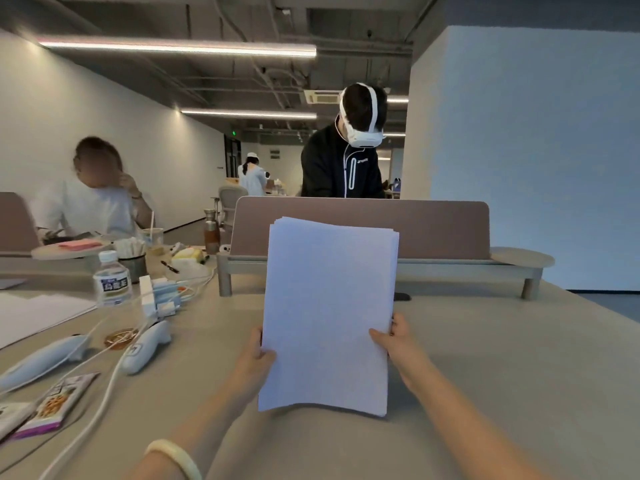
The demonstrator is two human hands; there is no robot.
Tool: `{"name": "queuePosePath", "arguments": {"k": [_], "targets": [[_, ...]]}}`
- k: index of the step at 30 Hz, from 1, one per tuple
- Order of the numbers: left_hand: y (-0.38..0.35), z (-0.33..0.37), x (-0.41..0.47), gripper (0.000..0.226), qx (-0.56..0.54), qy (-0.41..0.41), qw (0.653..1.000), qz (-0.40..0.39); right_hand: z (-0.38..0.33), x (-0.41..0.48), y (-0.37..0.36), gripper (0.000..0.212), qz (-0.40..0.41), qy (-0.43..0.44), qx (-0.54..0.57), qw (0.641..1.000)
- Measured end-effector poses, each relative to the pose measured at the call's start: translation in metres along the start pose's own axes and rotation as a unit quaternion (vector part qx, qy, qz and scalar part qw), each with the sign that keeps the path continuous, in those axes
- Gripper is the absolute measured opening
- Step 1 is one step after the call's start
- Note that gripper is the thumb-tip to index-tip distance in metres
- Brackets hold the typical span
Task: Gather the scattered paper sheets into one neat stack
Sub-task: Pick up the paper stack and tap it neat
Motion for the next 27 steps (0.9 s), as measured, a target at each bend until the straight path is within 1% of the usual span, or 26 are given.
{"name": "queuePosePath", "arguments": {"k": [3,6,8,11,13,16,18,21,24,27], "targets": [[0.016,0.004,-0.004,0.056,0.047,-0.031,0.998,0.041,-0.006,-0.002,-0.028,0.028,-0.001,0.021,-0.004,1.000],[0.021,-0.002,-0.006,0.057,0.068,-0.033,0.995,0.059,-0.004,-0.007,-0.039,0.027,-0.002,0.031,-0.007,0.999],[0.024,-0.004,-0.008,0.053,0.048,-0.026,0.997,0.059,-0.005,-0.011,-0.042,0.031,-0.008,0.041,0.005,0.999],[0.028,0.010,-0.005,0.055,-0.008,-0.041,0.997,0.067,-0.013,-0.011,-0.041,0.039,-0.004,0.063,0.041,0.997],[0.028,0.022,0.002,0.052,-0.040,-0.056,0.994,0.086,-0.020,-0.009,-0.041,0.045,-0.001,0.075,0.057,0.996],[0.023,0.035,0.011,0.039,-0.045,-0.060,0.991,0.109,-0.021,-0.007,-0.045,0.046,0.016,0.074,0.041,0.996],[0.018,0.037,0.013,0.029,-0.027,-0.055,0.991,0.120,-0.020,-0.009,-0.048,0.040,0.030,0.070,0.019,0.997],[0.011,0.045,0.013,0.021,-0.012,-0.067,0.988,0.141,-0.028,-0.008,-0.046,0.022,0.052,0.077,0.006,0.996],[0.007,0.056,0.017,0.019,-0.017,-0.083,0.985,0.148,-0.043,-0.005,-0.039,0.019,0.059,0.090,0.000,0.994],[0.004,0.042,0.018,0.024,-0.039,-0.053,0.988,0.143,-0.036,-0.006,-0.034,0.026,0.049,0.073,-0.009,0.996]]}}
Point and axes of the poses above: each hand's wrist, its own x-axis towards the middle knuckle, its own y-axis out of the back of the hand, z = x × y, the point moved 6 cm from there along x, towards the middle knuckle, and after that the axes turned 1 degree about -y, right-handed, at the moved point
